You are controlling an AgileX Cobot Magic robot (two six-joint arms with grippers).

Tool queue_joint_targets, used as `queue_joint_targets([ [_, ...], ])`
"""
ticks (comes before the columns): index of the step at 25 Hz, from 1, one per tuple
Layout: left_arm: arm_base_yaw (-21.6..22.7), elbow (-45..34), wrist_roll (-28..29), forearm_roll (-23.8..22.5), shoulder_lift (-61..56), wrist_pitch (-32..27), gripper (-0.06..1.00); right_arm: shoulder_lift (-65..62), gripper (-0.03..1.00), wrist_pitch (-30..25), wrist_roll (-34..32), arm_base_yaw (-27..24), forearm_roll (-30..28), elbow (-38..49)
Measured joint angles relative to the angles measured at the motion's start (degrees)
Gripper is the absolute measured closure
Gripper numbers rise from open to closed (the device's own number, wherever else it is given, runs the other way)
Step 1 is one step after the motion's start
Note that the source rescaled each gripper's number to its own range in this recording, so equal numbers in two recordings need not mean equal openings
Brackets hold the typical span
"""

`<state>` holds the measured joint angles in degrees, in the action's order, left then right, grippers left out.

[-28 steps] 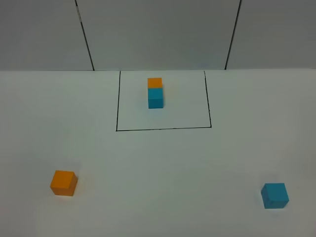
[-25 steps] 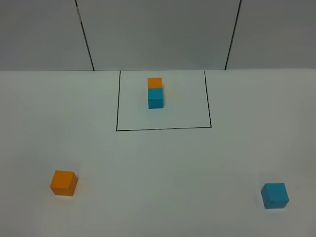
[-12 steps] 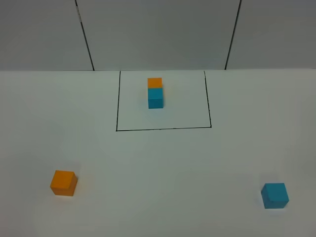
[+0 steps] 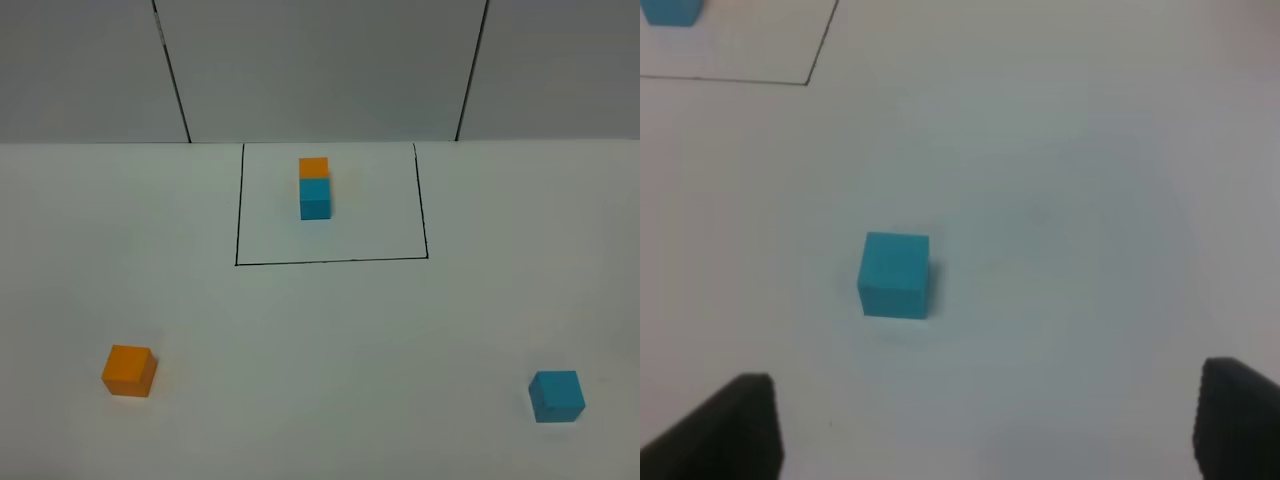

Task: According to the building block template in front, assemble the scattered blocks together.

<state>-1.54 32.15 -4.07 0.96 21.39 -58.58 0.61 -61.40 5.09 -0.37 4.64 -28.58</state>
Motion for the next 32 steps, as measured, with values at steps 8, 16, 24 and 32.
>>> queue_joint_targets([
  [8, 0.0, 10.5, 0.0, 2.2, 31.7, 1.5, 0.05, 0.0, 0.27, 0.0, 0.0, 0.0, 0.0, 0.0],
  [16, -6.4, 22.3, 0.8, 4.1, 58.9, 5.1, 0.05, 0.0, 0.27, 0.0, 0.0, 0.0, 0.0, 0.0],
  [24, -10.8, 24.9, 8.3, -1.5, 71.4, 7.9, 0.05, 0.0, 0.27, 0.0, 0.0, 0.0, 0.0, 0.0],
  [32, -10.8, 25.0, 8.8, -0.2, 77.2, 15.3, 0.05, 0.0, 0.27, 0.0, 0.0, 0.0, 0.0, 0.0],
])
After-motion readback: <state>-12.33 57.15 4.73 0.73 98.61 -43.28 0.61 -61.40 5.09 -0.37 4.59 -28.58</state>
